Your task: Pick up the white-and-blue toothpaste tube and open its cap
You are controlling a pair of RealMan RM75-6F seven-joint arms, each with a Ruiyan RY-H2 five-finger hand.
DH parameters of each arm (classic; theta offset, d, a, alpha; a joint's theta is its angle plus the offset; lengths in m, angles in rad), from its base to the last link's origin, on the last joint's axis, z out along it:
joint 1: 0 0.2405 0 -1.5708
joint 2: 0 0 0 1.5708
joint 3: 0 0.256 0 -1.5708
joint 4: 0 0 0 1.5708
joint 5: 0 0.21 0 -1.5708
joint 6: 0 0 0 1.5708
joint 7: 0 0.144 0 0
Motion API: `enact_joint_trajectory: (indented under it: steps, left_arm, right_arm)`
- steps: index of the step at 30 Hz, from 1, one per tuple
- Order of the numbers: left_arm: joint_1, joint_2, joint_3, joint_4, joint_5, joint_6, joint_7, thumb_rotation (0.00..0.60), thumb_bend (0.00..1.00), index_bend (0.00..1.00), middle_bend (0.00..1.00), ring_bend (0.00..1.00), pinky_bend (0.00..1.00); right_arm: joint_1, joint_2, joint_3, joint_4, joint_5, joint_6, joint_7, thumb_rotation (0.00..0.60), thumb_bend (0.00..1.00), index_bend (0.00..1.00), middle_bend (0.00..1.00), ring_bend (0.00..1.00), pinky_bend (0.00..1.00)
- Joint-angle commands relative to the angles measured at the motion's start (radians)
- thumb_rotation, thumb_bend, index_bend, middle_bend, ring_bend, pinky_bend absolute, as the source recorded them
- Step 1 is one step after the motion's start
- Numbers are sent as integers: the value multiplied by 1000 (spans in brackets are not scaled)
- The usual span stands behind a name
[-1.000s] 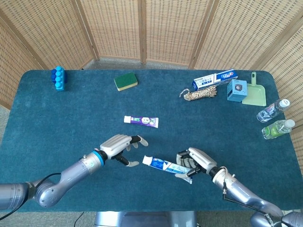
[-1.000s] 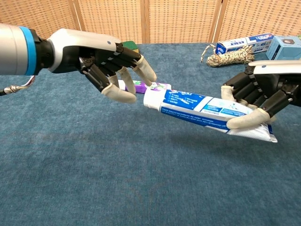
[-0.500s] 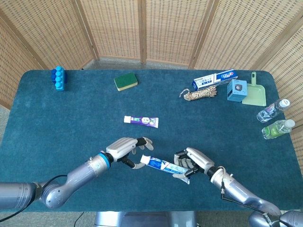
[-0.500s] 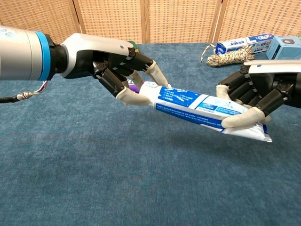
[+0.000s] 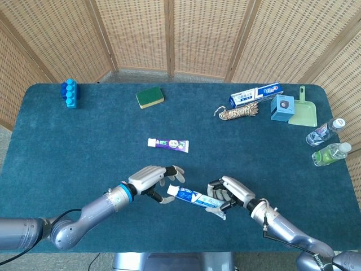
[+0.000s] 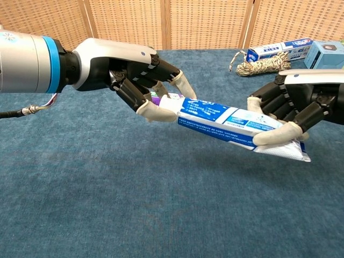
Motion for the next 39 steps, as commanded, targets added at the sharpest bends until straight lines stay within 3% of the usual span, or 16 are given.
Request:
enact_joint_trajectory:
  steps: [1,21,30,39]
  left_arm:
    - [3,3,0,-1,5,3,-4,525,285,298,183,273,423]
    - [5,-7,-2,13,31,12,-18,529,335,322,183,273,414]
    - [7,-12,-5,13,41,13,-26,528,334,299,181,264,412]
    - [12,-17,-8,13,52,29,-28,529,335,344,182,263,411]
  right_arm:
    - [-1,4,-3,3,-2,0,17,600,684,897,727,733,835]
    - [9,16,-24,31,-66,8,166,600,685,897,727,733,836]
    - [16,15,-35,40,-81,16,196,600,684,897,727,733,836]
    - [21,13,-44,50,-81,20,210,600,685,896,727,733,835]
